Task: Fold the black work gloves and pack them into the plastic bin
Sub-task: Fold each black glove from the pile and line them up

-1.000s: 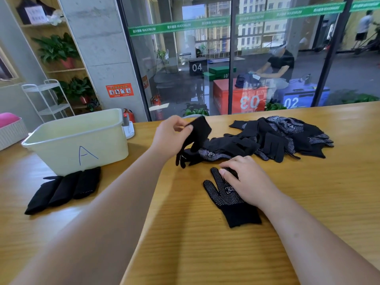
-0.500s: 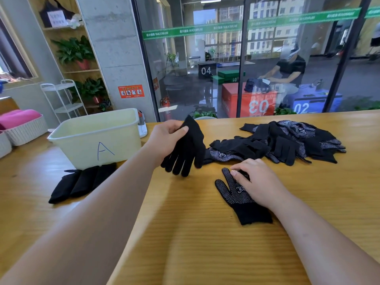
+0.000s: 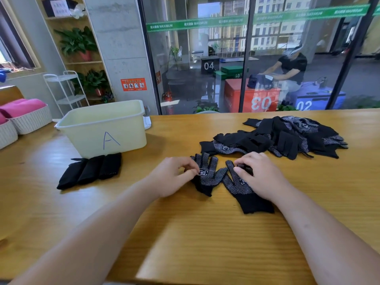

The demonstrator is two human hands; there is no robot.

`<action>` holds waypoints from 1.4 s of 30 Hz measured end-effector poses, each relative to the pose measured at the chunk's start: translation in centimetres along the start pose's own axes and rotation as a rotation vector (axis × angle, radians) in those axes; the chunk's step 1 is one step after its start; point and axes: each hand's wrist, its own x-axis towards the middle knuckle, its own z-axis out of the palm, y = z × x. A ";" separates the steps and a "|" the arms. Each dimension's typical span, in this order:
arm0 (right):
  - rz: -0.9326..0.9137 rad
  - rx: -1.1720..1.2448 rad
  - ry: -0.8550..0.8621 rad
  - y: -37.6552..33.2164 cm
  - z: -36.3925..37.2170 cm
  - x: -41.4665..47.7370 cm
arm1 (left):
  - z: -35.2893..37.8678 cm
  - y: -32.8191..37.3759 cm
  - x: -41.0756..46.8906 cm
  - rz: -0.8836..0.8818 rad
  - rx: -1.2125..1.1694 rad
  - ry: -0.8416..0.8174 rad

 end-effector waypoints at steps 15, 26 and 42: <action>0.050 -0.247 -0.331 -3.0 0.4 -1.0 | 2.0 -1.1 -0.2 -0.023 0.478 -0.198; 0.042 -0.260 -0.387 -3.8 0.4 -1.2 | 3.4 0.4 1.1 -0.144 0.542 -0.143; -0.025 -0.304 -0.296 -4.9 1.1 3.0 | 5.2 -1.3 3.2 -0.205 0.632 -0.195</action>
